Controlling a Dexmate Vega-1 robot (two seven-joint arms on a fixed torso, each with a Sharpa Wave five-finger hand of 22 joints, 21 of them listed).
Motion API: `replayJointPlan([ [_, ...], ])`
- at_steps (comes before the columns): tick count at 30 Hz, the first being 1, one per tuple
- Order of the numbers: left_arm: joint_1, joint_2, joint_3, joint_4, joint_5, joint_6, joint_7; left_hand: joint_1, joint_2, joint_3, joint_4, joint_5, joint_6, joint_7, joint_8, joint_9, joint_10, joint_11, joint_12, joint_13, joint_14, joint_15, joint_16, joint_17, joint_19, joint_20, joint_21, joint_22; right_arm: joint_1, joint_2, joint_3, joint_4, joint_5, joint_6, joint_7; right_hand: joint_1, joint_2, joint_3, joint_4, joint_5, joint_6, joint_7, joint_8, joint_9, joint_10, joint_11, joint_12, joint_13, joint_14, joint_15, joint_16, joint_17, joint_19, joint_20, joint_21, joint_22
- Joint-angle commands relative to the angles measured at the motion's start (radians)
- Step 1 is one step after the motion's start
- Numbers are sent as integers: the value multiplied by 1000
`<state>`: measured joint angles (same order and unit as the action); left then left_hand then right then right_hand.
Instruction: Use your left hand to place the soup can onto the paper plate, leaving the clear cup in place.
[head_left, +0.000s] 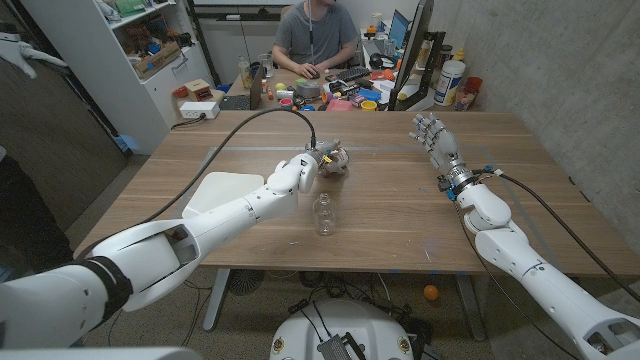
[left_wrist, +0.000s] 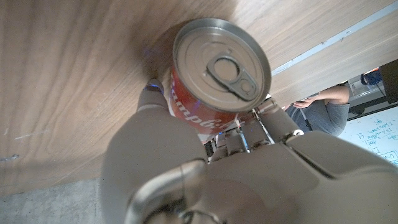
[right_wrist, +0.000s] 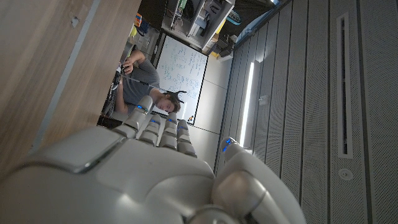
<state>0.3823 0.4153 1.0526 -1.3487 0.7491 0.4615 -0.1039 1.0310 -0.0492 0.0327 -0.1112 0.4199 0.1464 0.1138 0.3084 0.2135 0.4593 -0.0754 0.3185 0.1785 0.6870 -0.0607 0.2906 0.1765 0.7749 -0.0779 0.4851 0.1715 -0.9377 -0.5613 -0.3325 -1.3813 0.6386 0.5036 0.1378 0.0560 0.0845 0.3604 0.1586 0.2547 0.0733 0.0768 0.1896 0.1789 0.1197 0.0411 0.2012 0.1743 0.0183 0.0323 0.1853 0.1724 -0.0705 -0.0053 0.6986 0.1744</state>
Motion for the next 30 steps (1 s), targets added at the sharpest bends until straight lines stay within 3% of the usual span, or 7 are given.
replayJointPlan([
  [1,-23,-13,24,31,-75,18,-5,42,54,-16,13,-11,247,60,26,1,241,-63,15,3,186,-158,-16,2,71,-18,-11,5,9,3,-4,7,-9,-2,-1,-2,55,7,-1,-6,5,3,-1,2,8,2,1,3,7,0,-1,-1,-1,0,-2,3],
  [3,-26,-13,26,31,-81,25,-7,56,77,-21,19,-14,368,27,40,-1,322,-94,21,3,276,-160,-18,4,108,-26,-4,8,12,5,-5,9,-8,-4,-2,-2,55,7,-1,-6,6,3,0,2,9,2,1,3,8,1,-1,-1,0,-1,-3,3],
  [5,-27,-15,30,31,-81,37,3,65,91,-28,25,-17,453,17,43,-2,396,-104,27,4,341,-162,-24,4,139,-34,2,8,16,7,-6,13,-8,-5,-2,-2,55,7,-1,-6,7,4,0,2,9,2,1,3,8,1,-2,-1,-1,-2,-4,3],
  [7,-31,-17,33,32,-80,50,8,87,126,-36,34,-23,608,-27,44,-6,515,-132,33,6,468,-164,-28,7,174,-50,1,7,23,10,-9,22,-10,-4,2,-2,55,7,-1,-6,7,3,0,2,9,3,1,3,9,0,-1,-1,-1,-3,-5,3],
  [11,-34,-17,37,31,-82,63,23,126,151,-51,34,-36,760,-57,31,-8,661,-128,31,10,630,-170,12,47,260,-74,20,10,31,14,-12,35,-9,-6,5,-2,56,7,-1,-6,6,3,-1,2,9,0,1,3,10,-1,-1,-1,-1,-5,-7,3],
  [16,-26,-15,23,20,-97,74,66,164,152,-58,21,-45,816,-51,33,5,718,-128,23,12,682,-171,36,71,301,-87,33,12,41,18,-14,48,-8,-8,10,-2,57,8,-1,-6,6,3,-1,2,10,1,1,3,10,-2,-2,-1,-1,-7,-8,3],
  [30,-26,13,-8,-47,-122,119,105,188,156,-57,11,-49,842,-53,32,8,738,-129,17,11,692,-171,44,80,320,-89,41,14,74,31,-22,95,3,-7,40,-2,57,9,-1,-6,7,4,-1,2,10,2,0,3,11,-3,-3,-1,0,-8,-14,3],
])
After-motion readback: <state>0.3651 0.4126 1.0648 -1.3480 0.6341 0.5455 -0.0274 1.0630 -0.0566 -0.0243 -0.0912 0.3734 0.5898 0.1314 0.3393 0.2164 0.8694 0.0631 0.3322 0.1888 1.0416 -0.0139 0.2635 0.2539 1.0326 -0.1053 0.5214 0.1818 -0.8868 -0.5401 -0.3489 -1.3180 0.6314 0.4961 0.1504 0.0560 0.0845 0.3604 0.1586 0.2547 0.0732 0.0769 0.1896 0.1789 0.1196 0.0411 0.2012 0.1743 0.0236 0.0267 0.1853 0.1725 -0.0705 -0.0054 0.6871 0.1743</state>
